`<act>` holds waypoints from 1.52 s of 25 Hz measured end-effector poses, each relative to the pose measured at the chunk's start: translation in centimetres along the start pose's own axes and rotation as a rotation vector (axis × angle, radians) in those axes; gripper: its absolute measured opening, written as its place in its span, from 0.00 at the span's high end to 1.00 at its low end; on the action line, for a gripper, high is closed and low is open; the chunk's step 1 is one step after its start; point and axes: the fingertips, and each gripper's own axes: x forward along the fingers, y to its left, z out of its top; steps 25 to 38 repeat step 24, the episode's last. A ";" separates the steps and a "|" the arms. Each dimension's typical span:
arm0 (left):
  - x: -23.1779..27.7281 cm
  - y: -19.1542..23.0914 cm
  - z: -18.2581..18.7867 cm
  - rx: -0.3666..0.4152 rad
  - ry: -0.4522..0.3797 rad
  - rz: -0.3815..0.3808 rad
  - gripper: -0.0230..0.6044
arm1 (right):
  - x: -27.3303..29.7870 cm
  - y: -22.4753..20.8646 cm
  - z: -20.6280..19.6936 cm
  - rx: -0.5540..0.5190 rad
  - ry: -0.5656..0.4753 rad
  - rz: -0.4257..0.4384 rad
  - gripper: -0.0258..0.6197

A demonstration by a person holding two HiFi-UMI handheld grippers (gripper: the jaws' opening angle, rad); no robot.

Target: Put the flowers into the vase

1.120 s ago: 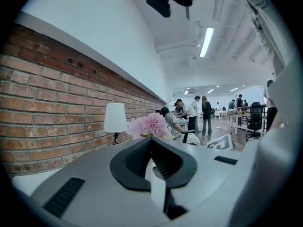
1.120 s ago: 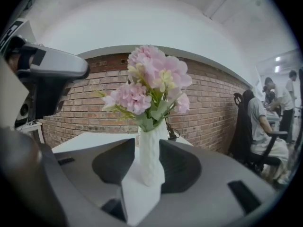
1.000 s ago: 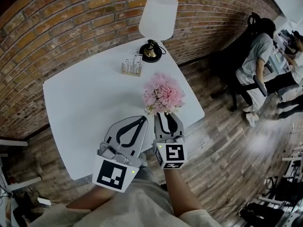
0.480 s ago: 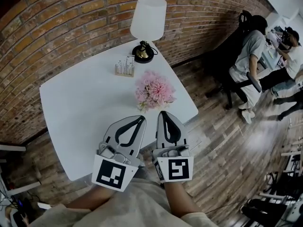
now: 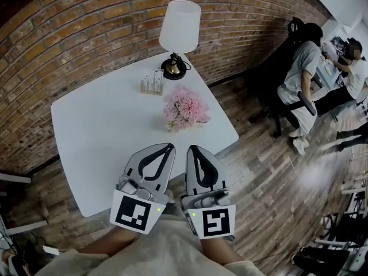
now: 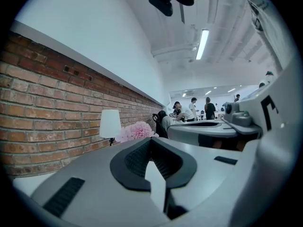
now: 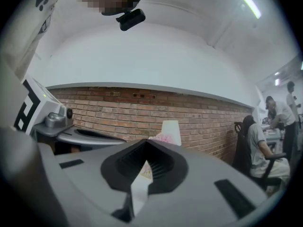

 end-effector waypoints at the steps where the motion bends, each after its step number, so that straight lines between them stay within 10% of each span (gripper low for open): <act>1: -0.1 -0.2 0.0 -0.001 -0.001 0.003 0.95 | -0.2 0.1 0.0 0.004 -0.002 0.008 0.95; 38: -1.1 -2.2 -0.6 -0.012 -0.016 0.084 0.95 | -1.8 1.1 -0.7 0.006 0.010 0.122 0.95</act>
